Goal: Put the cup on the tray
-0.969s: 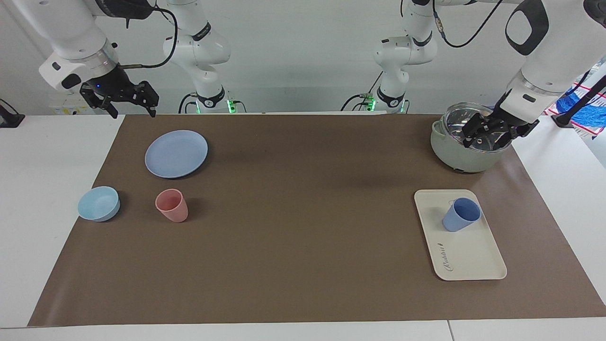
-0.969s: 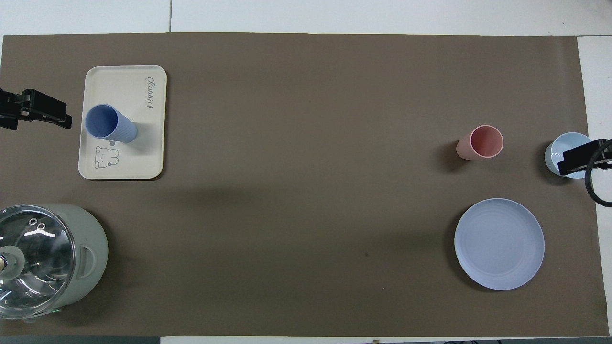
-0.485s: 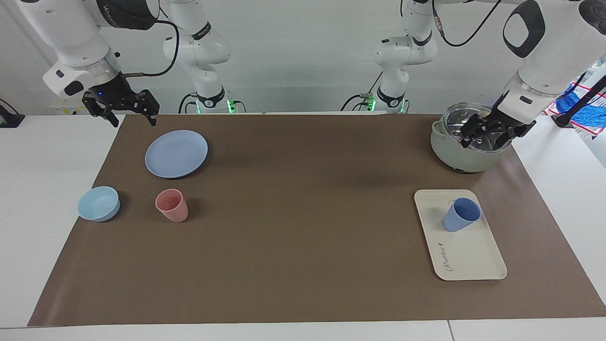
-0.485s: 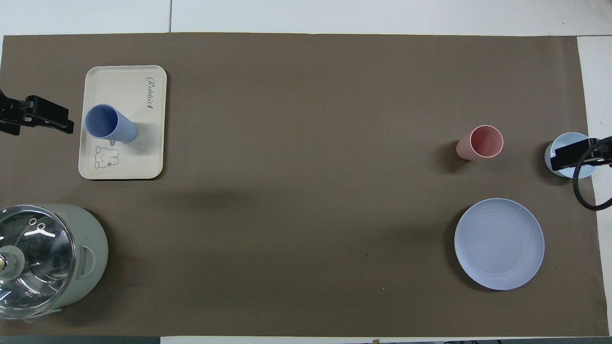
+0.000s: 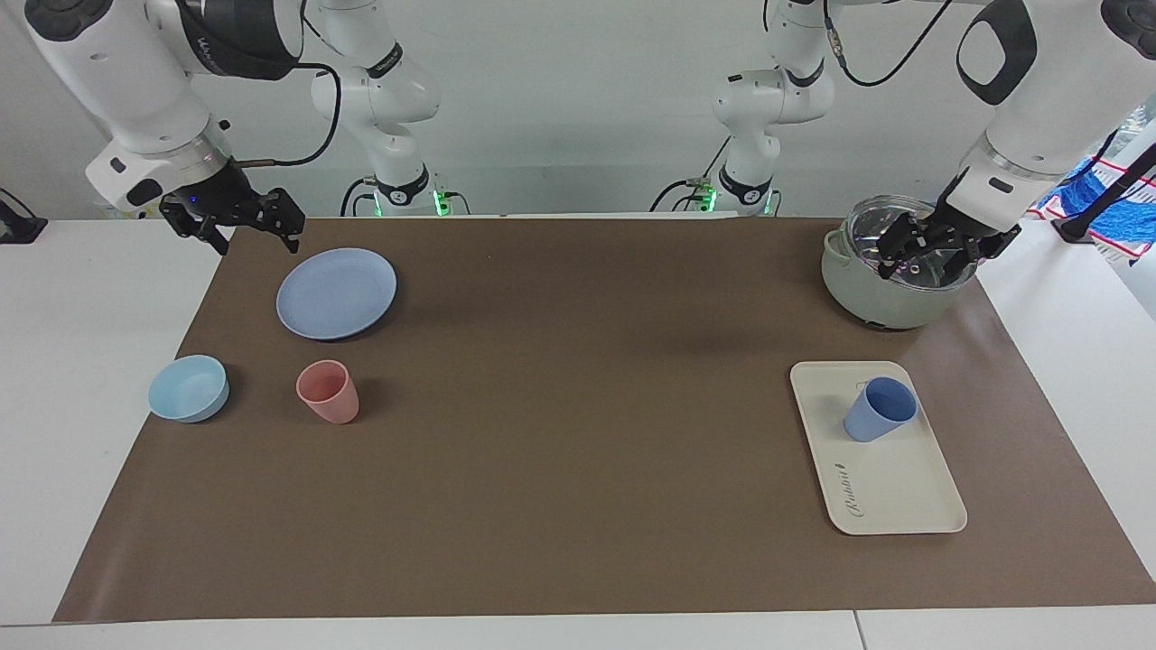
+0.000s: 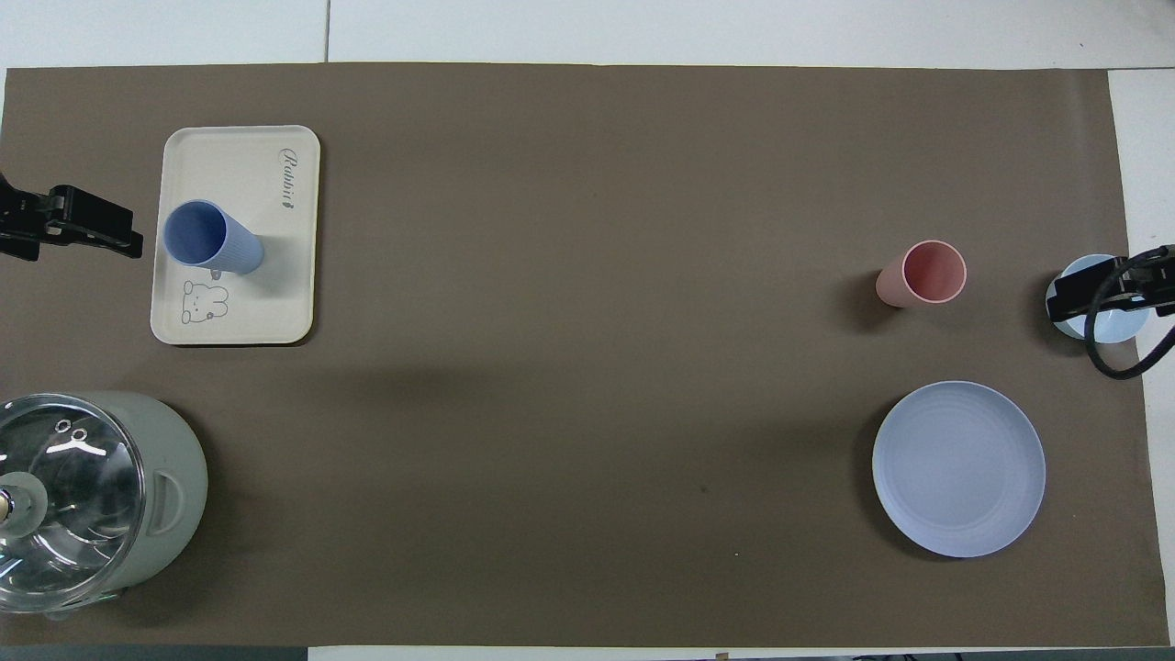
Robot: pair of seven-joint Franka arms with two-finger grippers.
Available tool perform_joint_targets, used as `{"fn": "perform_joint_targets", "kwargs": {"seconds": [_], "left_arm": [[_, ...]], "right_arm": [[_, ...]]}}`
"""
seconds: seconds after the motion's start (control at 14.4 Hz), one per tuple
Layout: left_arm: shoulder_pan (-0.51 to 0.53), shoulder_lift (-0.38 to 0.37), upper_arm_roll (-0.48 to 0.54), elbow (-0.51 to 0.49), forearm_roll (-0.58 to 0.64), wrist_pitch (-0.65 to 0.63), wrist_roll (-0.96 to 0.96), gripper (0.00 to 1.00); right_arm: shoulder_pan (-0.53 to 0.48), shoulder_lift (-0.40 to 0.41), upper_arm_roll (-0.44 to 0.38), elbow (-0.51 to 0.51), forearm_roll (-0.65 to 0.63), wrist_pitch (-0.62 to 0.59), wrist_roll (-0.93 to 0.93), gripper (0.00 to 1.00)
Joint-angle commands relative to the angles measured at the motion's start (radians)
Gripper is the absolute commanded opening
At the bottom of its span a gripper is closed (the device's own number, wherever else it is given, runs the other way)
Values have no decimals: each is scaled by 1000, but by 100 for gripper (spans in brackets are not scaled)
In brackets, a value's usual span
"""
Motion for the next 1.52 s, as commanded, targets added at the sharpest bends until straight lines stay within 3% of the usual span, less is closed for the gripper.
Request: {"fn": "perform_joint_targets", "kwargs": {"seconds": [0.0,1.45], "left_arm": [[3,-30,5,-37,-8,12,4,100],[2,-30,3,-39,-8,18,3,100]], "right_arm": [[-13,6,1,25,-2,-6,5,100],[-13,9,3,82,-5,-62,2,100]]}}
